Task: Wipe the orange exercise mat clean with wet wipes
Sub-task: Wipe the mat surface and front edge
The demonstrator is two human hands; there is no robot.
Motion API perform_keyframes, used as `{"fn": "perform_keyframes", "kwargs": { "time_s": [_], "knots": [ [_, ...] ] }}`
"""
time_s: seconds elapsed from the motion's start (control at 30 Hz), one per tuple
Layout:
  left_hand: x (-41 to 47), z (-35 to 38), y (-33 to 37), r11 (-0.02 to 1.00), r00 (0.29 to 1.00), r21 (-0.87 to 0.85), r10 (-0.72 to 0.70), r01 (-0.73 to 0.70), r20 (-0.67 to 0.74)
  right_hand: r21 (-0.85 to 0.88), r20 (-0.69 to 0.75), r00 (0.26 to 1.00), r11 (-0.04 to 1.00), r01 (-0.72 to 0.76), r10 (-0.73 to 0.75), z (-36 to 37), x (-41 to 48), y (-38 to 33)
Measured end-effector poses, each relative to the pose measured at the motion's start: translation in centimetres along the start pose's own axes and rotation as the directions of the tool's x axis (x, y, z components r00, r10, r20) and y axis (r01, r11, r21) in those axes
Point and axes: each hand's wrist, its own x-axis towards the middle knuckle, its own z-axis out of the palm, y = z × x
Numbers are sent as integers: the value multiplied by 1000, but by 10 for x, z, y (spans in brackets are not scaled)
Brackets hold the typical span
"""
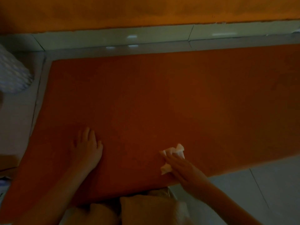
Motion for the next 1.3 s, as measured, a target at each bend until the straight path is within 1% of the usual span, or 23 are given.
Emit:
{"fn": "perform_keyframes", "kwargs": {
  "time_s": [0.07,0.13,0.2,0.23,0.3,0.33,0.4,0.43,0.53,0.63,0.67,0.73,0.8,0.87,0.93,0.97,1.03,1.1,1.13,1.17,1.23,1.27,1.3],
  "knots": [
    [-1,3,0,998,998,10,67,-67,-21,-71,-6,1000,997,-8,8,-9,11,12],
    [4,6,-1,996,996,2,87,-87,-18,-90,-44,998,995,-44,40,-13,45,20],
    [6,3,-1,996,996,1,86,-86,-19,-60,-89,993,994,-88,83,-14,76,13],
    [8,1,-1,996,996,5,87,-87,-26,-20,-101,992,996,-83,80,-14,85,4],
    [11,-3,1,997,996,-5,80,-80,-38,78,-64,998,997,-19,24,-10,87,-12],
    [12,-5,4,997,996,-16,76,-77,-42,90,-26,999,995,29,-27,-9,79,-18],
    [14,-5,7,997,996,-17,80,-81,-47,45,62,992,993,107,-110,-9,61,-17],
    [14,-4,9,996,995,-13,86,-86,-49,23,79,990,993,114,-115,-12,57,-9],
    [16,2,10,995,995,-39,86,-88,-45,-53,17,996,995,90,-89,-25,77,9],
    [20,3,6,994,995,-62,91,-94,-42,-224,-17,998,973,63,-68,-28,118,10],
    [21,4,5,994,995,-59,95,-97,-41,-225,-26,998,973,47,-54,-26,129,6],
    [23,4,4,994,995,-52,93,-94,-34,-152,-33,999,988,19,-24,-20,139,-4],
    [23,3,5,995,996,-52,87,-89,-28,-62,-19,998,996,60,-61,-14,131,-12],
    [23,2,5,995,996,-61,80,-81,-29,-48,36,994,994,103,-101,-16,118,-12],
    [26,1,6,995,997,-69,73,-76,-38,-94,70,994,992,90,-84,-26,119,3],
    [28,-1,7,994,996,-74,78,-82,-48,-160,73,995,984,72,-61,-33,124,11],
    [35,-3,10,991,993,-83,102,-108,-67,-303,11,1000,953,15,-13,-40,150,28],
    [44,-4,13,990,991,-71,119,-123,-57,-337,-68,997,940,-51,30,-41,174,28],
    [49,-4,15,990,991,-61,125,-128,-44,-331,-84,996,942,-53,27,-38,183,22],
    [54,-4,16,990,991,-48,129,-130,-24,-307,-66,998,952,-17,-3,-32,186,14],
    [59,-4,18,991,991,-29,131,-131,-2,-290,20,990,947,140,-141,-19,179,-1],
    [61,-2,17,991,991,-10,133,-133,6,-276,68,981,941,195,-183,-15,174,-3],
    [61,-1,17,990,990,11,139,-139,5,-261,97,975,941,217,-198,-16,172,0]
  ]
}}
